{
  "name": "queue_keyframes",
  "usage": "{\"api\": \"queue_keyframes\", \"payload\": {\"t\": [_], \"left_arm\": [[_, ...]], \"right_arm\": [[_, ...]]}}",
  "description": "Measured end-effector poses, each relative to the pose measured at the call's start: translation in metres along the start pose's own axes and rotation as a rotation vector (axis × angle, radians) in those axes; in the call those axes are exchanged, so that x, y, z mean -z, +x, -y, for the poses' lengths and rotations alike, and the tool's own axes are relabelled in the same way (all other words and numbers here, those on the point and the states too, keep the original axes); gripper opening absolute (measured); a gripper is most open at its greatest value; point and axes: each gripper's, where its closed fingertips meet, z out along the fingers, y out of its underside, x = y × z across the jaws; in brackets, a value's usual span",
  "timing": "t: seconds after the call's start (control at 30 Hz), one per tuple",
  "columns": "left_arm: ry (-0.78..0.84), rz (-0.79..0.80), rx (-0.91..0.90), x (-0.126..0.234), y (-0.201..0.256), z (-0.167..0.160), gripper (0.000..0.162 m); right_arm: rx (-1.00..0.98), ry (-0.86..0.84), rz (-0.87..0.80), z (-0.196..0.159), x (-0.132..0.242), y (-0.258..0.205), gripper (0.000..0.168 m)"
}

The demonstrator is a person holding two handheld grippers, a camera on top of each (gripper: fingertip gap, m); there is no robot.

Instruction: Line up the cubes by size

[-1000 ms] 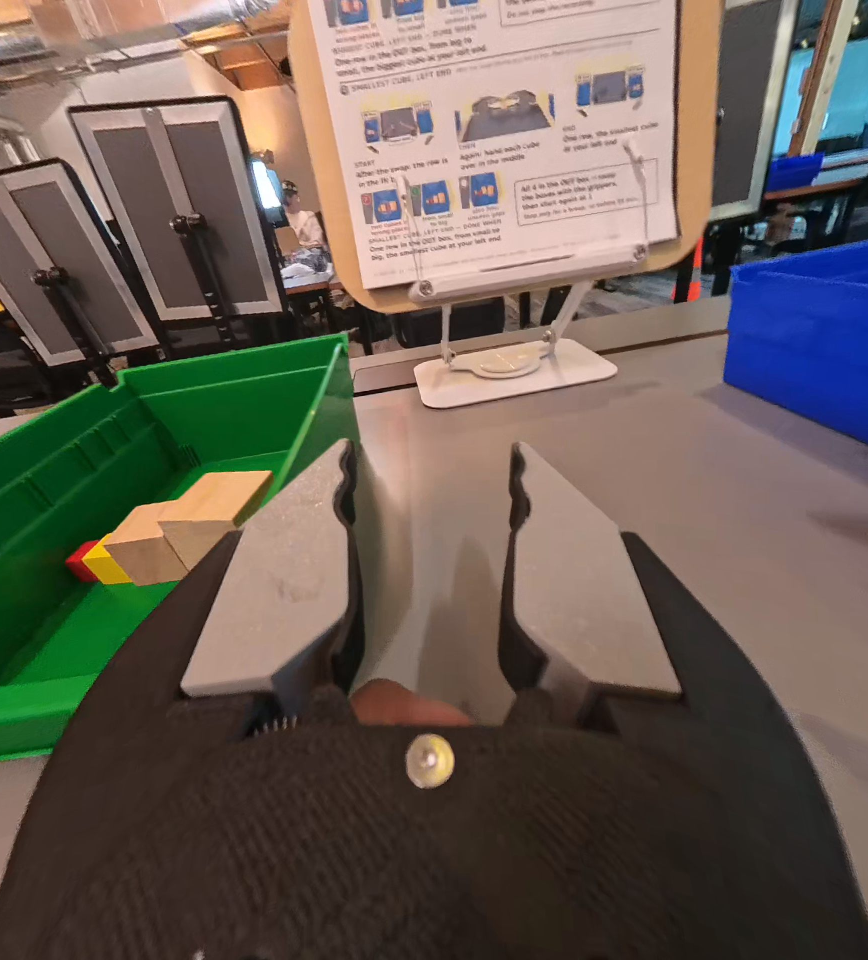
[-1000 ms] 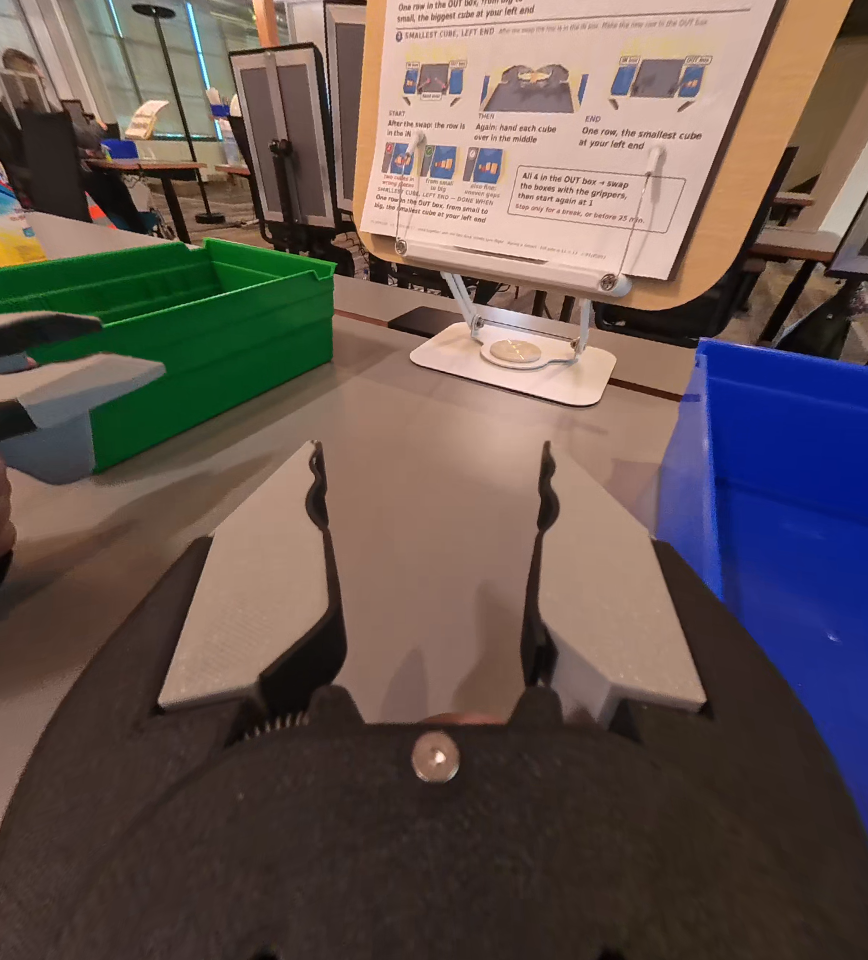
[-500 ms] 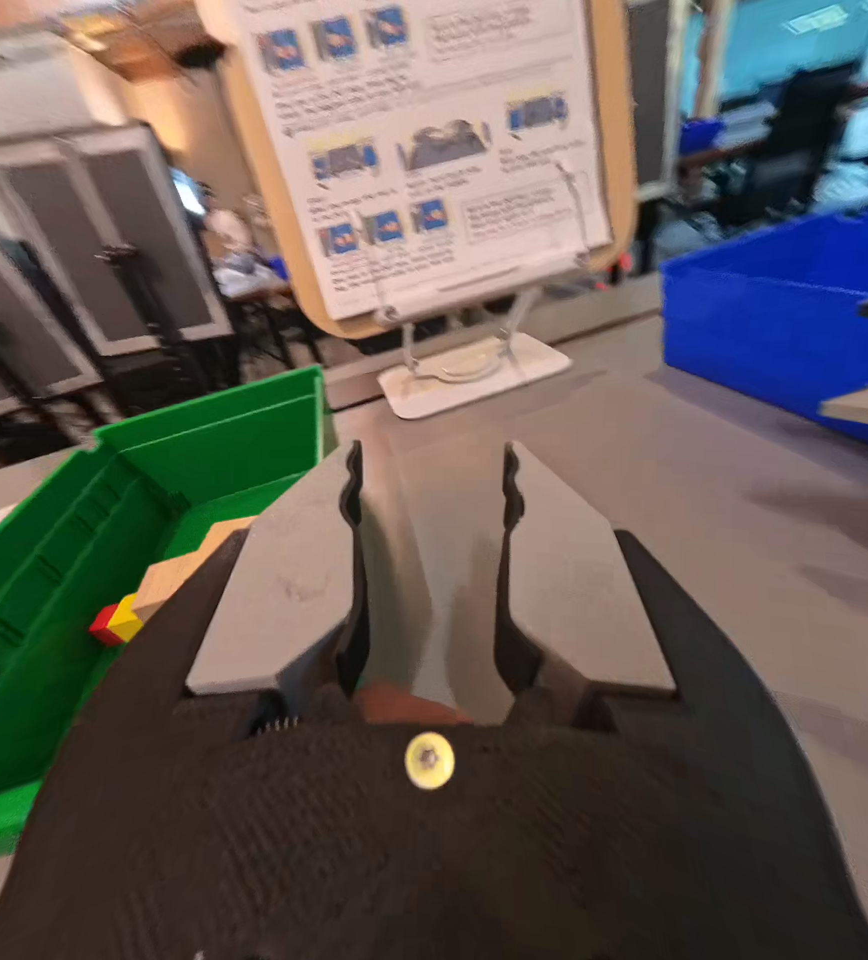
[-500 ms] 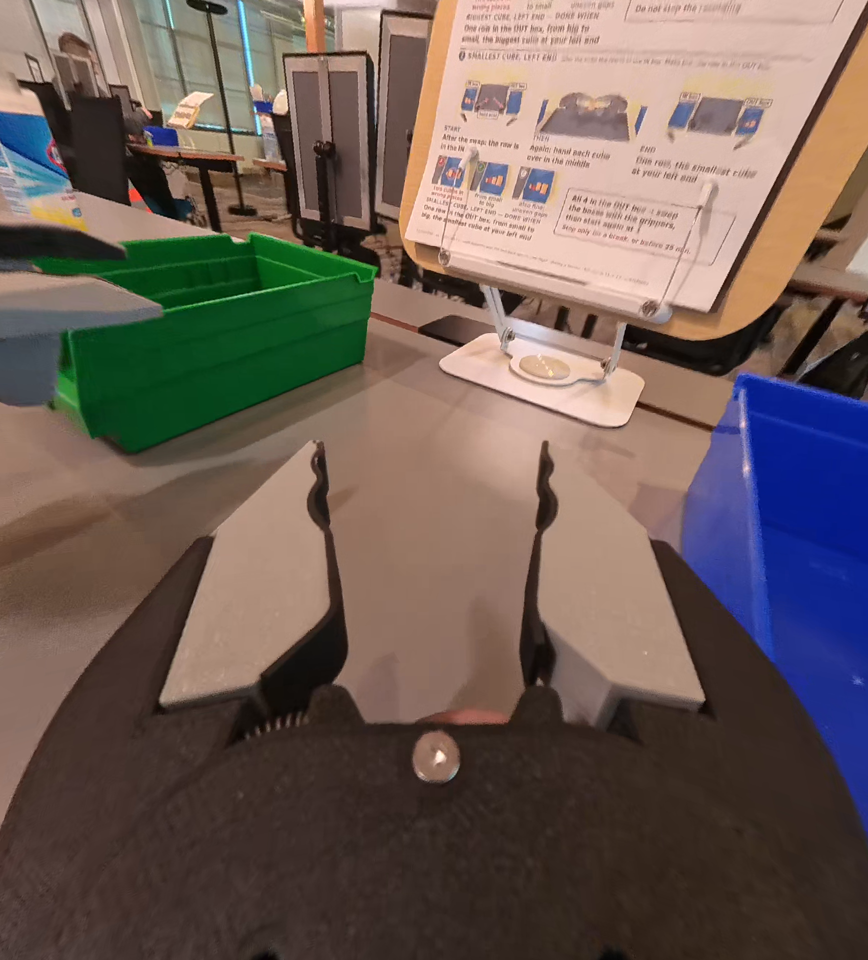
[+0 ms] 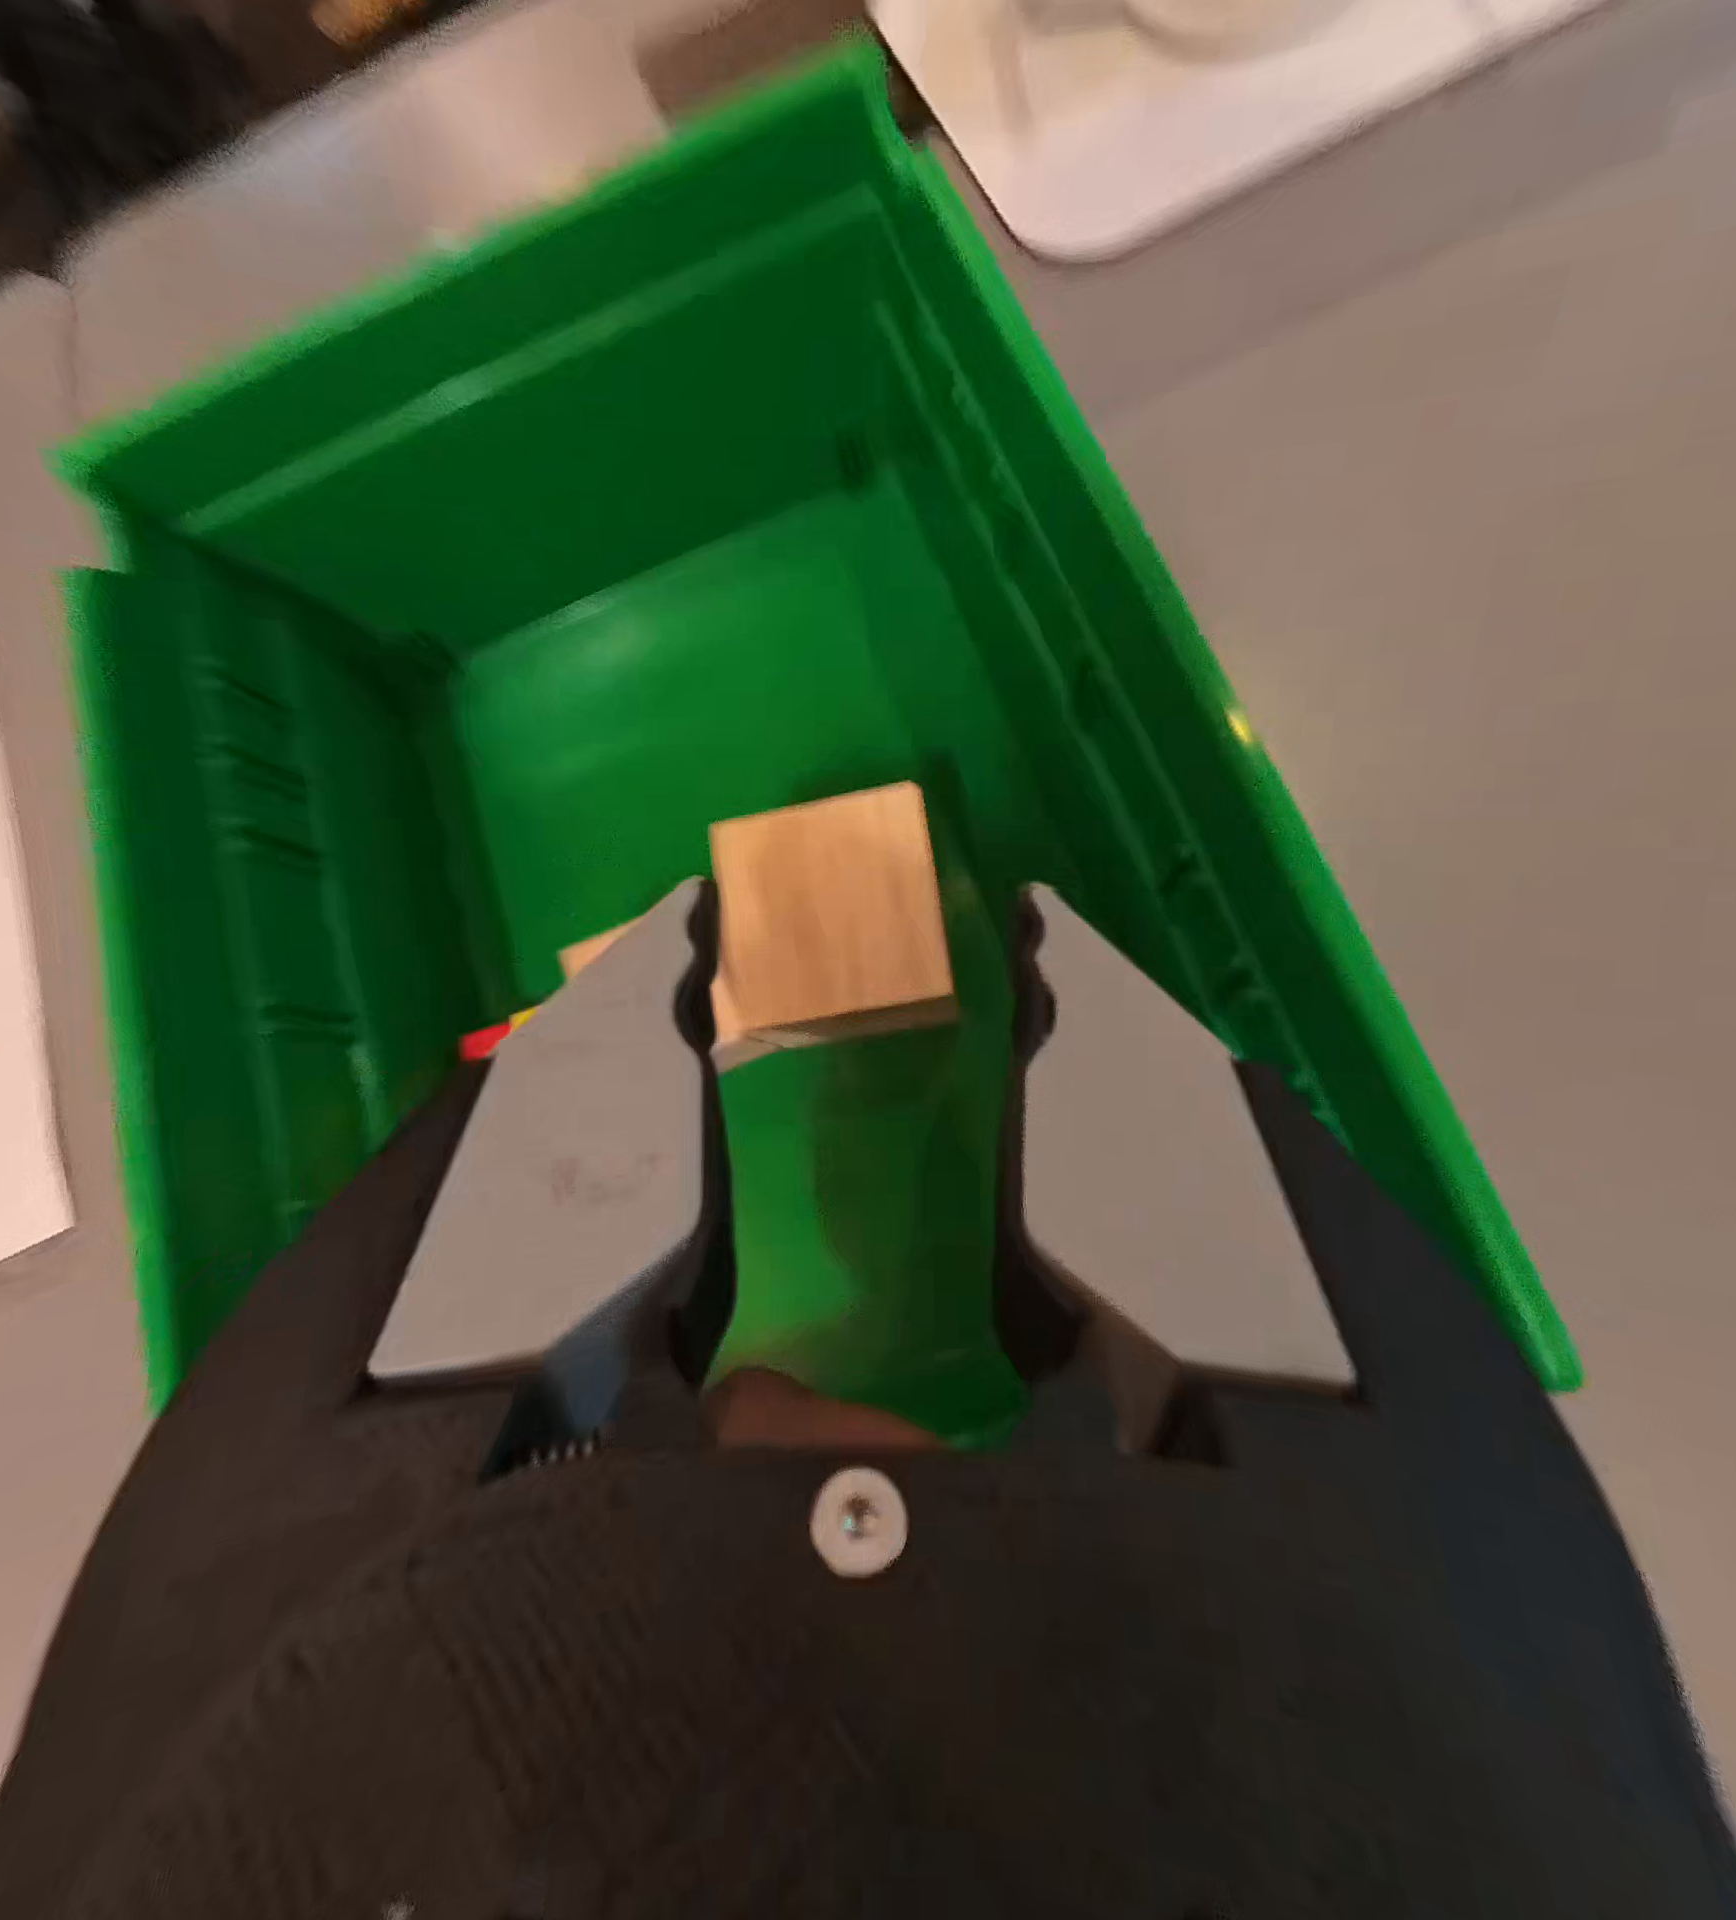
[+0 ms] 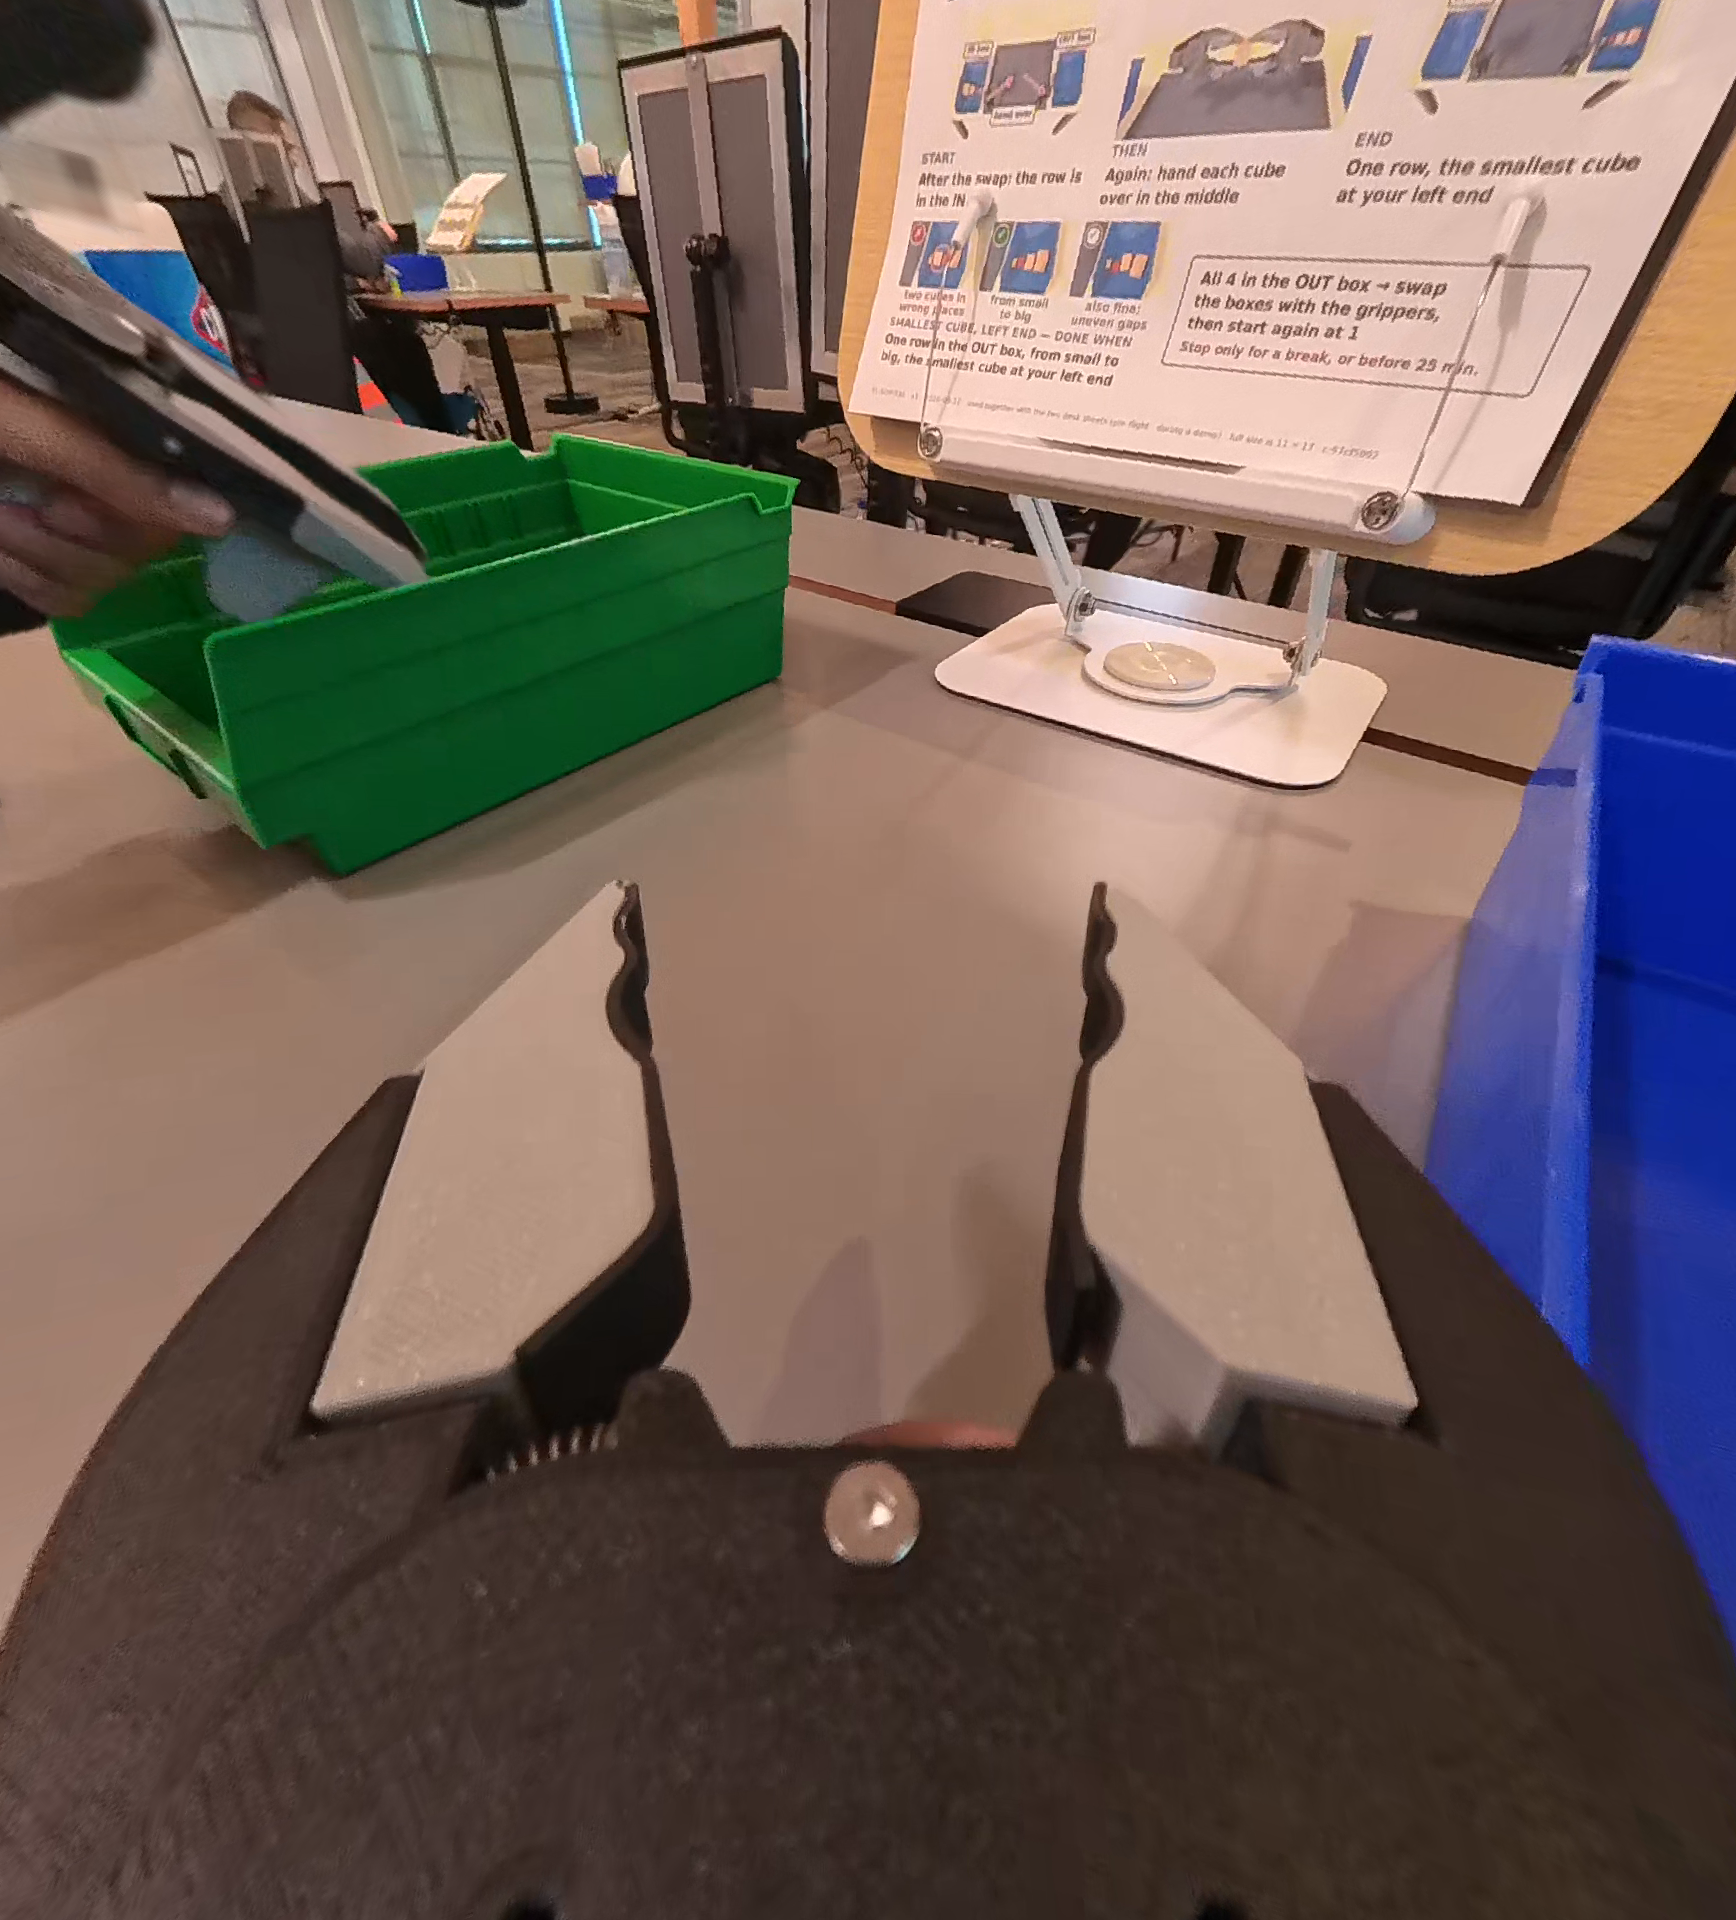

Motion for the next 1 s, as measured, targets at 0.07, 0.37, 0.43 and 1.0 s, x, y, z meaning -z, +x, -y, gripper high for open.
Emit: {"api": "queue_keyframes", "payload": {"t": [0.07,0.37,0.43,1.0], "left_arm": [[-0.101,-0.043,-0.060,-0.006,0.004,-0.016,0.032],[-0.459,0.104,-0.244,-0.031,-0.041,-0.080,0.033],[-0.392,0.213,-0.259,-0.045,-0.059,-0.068,0.030],[-0.406,0.279,-0.310,-0.057,-0.069,-0.063,0.010]], "right_arm": [[-0.003,-0.002,-0.003,-0.002,0.001,0.003,0.082],[-0.046,-0.001,0.011,-0.005,0.005,0.009,0.081],[-0.027,0.002,0.000,-0.004,0.005,0.009,0.081],[0.006,-0.005,0.018,-0.006,0.004,0.002,0.081]]}}
